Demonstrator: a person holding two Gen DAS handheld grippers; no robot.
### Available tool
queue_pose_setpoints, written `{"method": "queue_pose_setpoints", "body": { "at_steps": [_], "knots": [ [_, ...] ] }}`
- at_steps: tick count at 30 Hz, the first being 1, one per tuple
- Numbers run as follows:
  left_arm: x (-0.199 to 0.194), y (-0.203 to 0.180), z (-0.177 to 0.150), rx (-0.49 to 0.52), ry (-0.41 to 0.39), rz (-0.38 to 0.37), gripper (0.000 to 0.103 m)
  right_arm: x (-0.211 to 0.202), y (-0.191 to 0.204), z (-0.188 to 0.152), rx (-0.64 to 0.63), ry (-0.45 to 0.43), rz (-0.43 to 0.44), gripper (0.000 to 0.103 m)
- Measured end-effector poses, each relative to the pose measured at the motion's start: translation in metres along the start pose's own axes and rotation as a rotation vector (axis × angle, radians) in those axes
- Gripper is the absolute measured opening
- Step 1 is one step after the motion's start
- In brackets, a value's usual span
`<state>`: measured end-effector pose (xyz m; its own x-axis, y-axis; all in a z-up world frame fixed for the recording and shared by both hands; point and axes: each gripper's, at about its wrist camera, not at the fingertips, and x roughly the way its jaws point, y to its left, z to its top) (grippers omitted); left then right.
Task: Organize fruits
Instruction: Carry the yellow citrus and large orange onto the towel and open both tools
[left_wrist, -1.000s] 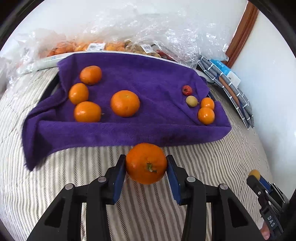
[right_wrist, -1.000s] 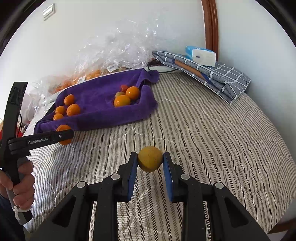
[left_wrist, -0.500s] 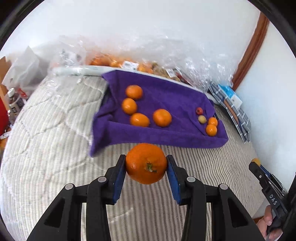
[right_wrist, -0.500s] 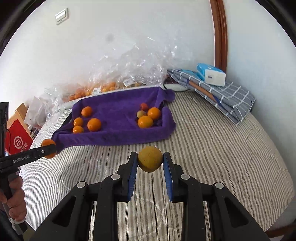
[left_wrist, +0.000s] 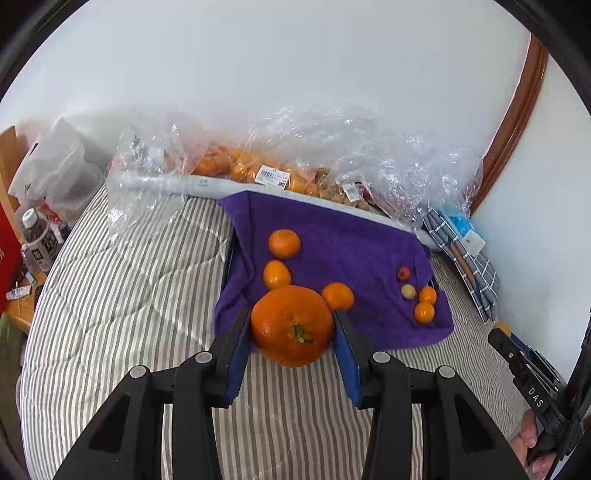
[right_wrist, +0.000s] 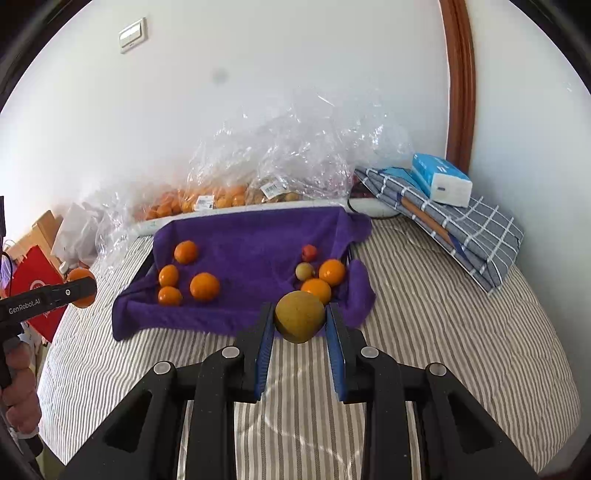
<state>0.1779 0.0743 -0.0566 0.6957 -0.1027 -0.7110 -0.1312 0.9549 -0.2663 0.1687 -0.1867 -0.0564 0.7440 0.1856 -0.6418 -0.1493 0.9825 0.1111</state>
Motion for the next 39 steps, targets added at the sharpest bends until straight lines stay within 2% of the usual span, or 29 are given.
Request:
{"method": "queue_pose_setpoints", "body": {
  "at_steps": [10, 17, 22, 24, 29, 35, 39],
  "knots": [
    [0.048, -0.010, 0.043, 0.018, 0.016, -0.020, 0.041, 0.048, -0.002, 0.048, -0.015, -0.016, 0.010, 0.028],
    [0.088, -0.012, 0.059, 0.011, 0.054, -0.039, 0.041, 0.089, -0.001, 0.063, -0.037, -0.016, 0.022, 0.028],
    [0.110, -0.013, 0.061, 0.007, 0.083, -0.050, 0.041, 0.117, -0.002, 0.065, -0.037, 0.006, 0.051, 0.028],
    [0.117, -0.014, 0.061, 0.006, 0.093, -0.057, 0.041, 0.128, -0.001, 0.062, -0.041, 0.010, 0.099, 0.028],
    [0.135, -0.013, 0.061, 0.000, 0.123, -0.071, 0.041, 0.150, 0.005, 0.053, -0.047, 0.052, 0.153, 0.028],
    [0.150, -0.015, 0.056, 0.003, 0.157, -0.086, 0.041, 0.168, 0.016, 0.040, -0.083, 0.104, 0.167, 0.028],
    [0.151, -0.019, 0.054, 0.021, 0.166, -0.088, 0.041, 0.170, 0.023, 0.033, -0.122, 0.107, 0.177, 0.028]
  ]
}}
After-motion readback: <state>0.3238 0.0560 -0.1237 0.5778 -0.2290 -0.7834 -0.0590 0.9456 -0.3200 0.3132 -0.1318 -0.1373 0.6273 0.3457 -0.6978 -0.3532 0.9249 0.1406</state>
